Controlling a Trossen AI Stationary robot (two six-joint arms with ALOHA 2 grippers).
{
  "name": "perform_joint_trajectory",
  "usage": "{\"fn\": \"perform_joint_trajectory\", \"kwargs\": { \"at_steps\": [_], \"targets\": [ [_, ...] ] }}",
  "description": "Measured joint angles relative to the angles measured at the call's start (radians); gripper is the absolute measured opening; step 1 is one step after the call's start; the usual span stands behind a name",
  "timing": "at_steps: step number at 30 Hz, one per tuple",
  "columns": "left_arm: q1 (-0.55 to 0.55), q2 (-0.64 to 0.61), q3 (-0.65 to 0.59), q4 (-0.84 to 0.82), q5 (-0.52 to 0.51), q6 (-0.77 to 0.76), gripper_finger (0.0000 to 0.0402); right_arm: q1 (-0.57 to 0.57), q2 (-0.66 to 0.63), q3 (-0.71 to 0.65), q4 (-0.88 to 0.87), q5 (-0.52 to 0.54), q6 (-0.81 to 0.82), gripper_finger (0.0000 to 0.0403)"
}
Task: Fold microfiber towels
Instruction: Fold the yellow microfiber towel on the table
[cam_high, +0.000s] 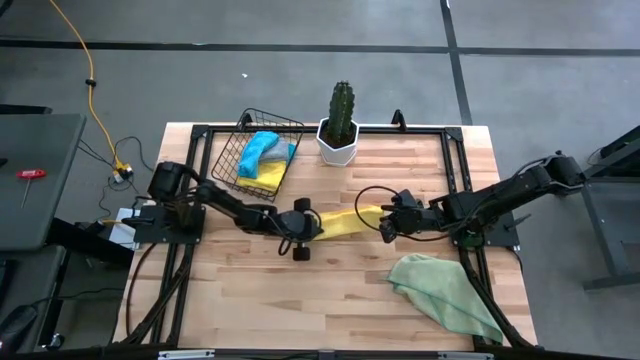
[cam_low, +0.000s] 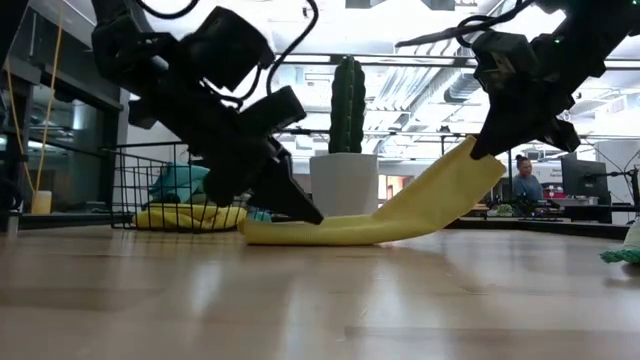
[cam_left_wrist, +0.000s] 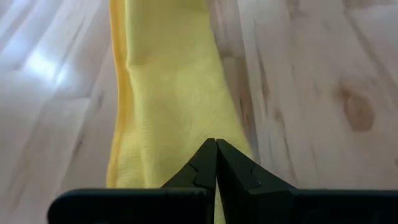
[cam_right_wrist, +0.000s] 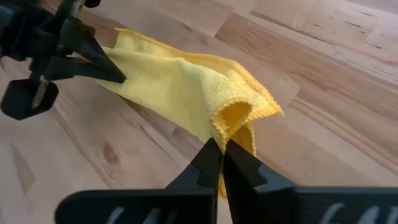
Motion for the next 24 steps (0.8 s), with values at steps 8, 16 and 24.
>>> {"fn": "perform_joint_trajectory", "kwargs": {
  "at_steps": [8,16,24],
  "targets": [
    [-0.006,-0.098,0.001,-0.248,-0.044,0.009,0.0,0.0,0.0,0.0,-0.025,0.0,0.001,0.0],
    [-0.007,-0.09,0.002,-0.336,-0.067,-0.01,0.0,0.0,0.0,0.0,-0.031,0.004,0.0,0.0],
    [0.008,-0.002,0.004,-0.15,-0.077,-0.019,0.0,0.001,0.004,0.0,0.093,0.005,0.005,0.0]
  ]
}}
